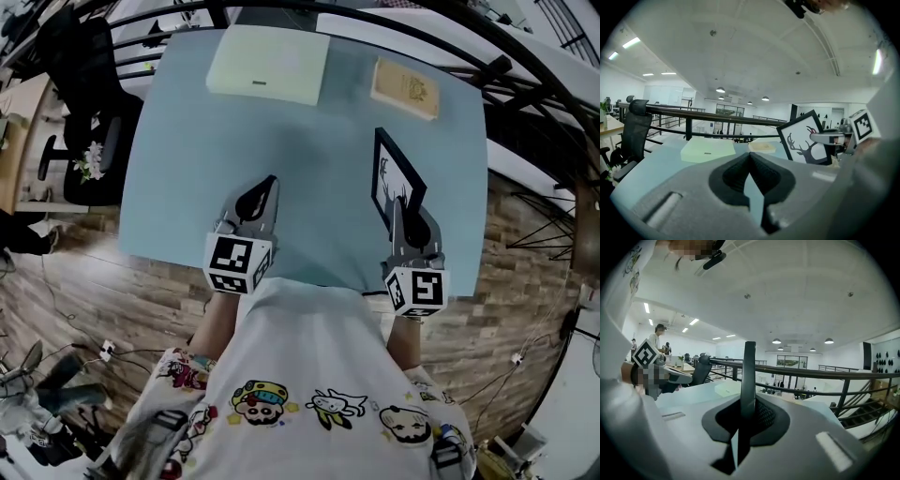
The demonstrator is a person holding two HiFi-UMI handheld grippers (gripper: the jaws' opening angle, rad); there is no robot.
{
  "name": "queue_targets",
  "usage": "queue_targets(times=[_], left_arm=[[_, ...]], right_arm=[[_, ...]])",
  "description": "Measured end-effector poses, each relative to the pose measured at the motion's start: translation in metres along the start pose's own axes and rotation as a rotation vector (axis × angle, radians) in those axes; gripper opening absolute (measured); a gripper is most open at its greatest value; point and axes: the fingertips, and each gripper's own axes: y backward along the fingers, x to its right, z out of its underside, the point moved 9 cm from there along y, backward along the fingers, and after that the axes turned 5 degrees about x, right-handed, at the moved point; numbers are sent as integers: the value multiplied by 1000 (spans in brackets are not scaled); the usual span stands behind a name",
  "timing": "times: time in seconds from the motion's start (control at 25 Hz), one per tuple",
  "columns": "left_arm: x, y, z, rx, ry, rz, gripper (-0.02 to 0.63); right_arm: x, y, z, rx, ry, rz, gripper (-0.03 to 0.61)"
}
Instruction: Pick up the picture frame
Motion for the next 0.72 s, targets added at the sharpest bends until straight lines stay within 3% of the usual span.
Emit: queue_targets(times=[0.72], left_arm=[[-9,-4,8,-35,-24,-23,-2]], right_arm=[[5,-12,9,-19,-25,0,29]])
